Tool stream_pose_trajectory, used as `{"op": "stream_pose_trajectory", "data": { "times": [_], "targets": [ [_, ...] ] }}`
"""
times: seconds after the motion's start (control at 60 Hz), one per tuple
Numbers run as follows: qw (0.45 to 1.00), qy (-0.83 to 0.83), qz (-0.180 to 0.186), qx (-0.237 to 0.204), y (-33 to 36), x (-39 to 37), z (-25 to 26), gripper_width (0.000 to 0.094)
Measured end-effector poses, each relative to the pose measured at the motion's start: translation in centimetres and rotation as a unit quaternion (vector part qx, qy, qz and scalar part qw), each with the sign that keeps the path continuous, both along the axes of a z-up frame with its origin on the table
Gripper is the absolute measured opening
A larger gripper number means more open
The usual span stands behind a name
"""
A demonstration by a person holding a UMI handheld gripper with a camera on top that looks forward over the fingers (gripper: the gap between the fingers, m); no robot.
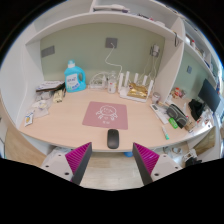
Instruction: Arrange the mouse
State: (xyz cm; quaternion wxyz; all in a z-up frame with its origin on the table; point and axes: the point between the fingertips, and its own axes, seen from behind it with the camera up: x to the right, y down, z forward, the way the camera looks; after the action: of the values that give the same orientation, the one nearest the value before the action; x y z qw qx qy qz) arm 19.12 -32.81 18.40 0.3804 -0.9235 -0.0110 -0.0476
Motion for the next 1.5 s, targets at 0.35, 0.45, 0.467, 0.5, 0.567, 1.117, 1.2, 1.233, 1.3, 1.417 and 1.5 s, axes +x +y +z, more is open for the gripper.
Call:
{"op": "stream_pose_trajectory", "data": {
  "times": [0.35, 0.45, 0.467, 0.5, 0.567, 1.117, 1.2, 1.233, 1.3, 1.417, 1.5],
  "targets": [
    [0.998, 0.011, -0.047, 0.046, -3.0, 0.6, -2.3, 0.084],
    [0.996, 0.02, -0.053, 0.066, -2.7, 0.5, -4.7, 0.0839],
    [0.996, 0.02, -0.055, 0.069, -2.4, 0.6, -5.2, 0.0838],
    [0.996, 0.02, -0.055, 0.073, -1.9, 0.6, -6.2, 0.0837],
    [0.995, 0.027, -0.047, 0.083, 0.0, 0.2, -8.1, 0.0834],
    [0.996, 0.037, -0.014, 0.081, 14.1, 2.2, -19.8, 0.062],
    [0.996, 0.033, -0.017, 0.083, 14.6, 2.5, -19.9, 0.047],
    [0.996, 0.03, -0.014, 0.082, 14.6, 2.3, -19.8, 0.0455],
    [0.996, 0.024, -0.009, 0.08, 14.5, 2.3, -19.9, 0.0412],
    [0.998, 0.019, -0.002, 0.067, 14.4, 2.2, -19.8, 0.0355],
    [0.998, 0.019, 0.002, 0.065, 14.2, 2.2, -18.7, 0.0352]
  ]
}}
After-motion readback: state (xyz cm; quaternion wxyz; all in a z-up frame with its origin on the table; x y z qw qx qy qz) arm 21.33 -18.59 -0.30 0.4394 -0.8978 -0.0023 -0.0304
